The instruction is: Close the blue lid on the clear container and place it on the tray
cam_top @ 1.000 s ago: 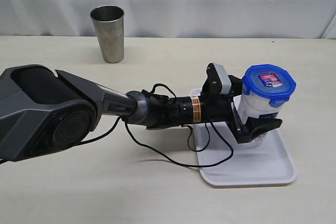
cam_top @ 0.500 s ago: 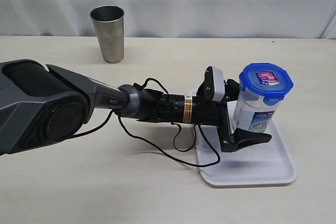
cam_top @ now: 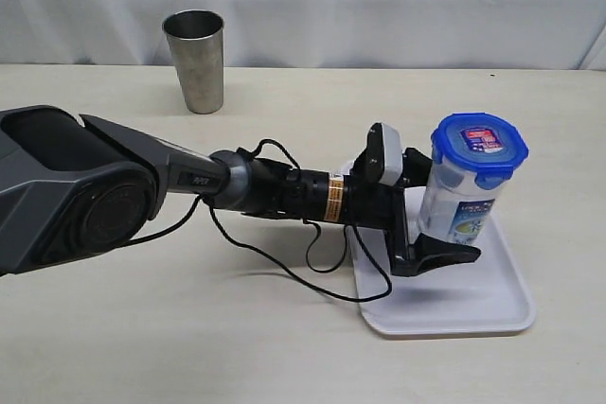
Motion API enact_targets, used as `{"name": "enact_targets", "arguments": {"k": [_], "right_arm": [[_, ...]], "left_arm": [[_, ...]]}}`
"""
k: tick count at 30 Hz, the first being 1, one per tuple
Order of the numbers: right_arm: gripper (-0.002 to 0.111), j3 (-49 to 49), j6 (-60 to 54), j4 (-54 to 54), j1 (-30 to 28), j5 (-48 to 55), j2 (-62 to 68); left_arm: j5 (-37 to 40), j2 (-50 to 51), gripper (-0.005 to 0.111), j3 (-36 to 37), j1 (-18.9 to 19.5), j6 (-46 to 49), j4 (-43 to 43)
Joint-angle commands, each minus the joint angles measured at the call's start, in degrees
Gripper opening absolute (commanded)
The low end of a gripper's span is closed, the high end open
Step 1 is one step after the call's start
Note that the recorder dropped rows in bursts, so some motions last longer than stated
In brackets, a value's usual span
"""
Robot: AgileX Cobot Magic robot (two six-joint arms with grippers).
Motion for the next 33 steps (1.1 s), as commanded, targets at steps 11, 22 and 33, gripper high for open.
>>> {"name": "enact_targets", "arguments": {"k": [11, 22, 33], "right_arm": [[0.004, 0.3, 0.1, 0.0, -0.2, 0.2, -0.1], [0.004, 0.3, 0.2, 0.0, -0.2, 0.2, -0.1], [0.004, 0.3, 0.2, 0.4, -0.2, 0.1, -0.1]], "left_arm": [[-6.2, -0.8, 0.099, -0.5, 8.5, -6.9, 14.4], [-6.2, -8.9, 0.099, -0.5, 14.0, -26.4, 26.8], [-6.2, -18.6, 0.099, -0.3, 19.4, -47.4, 33.9]]}}
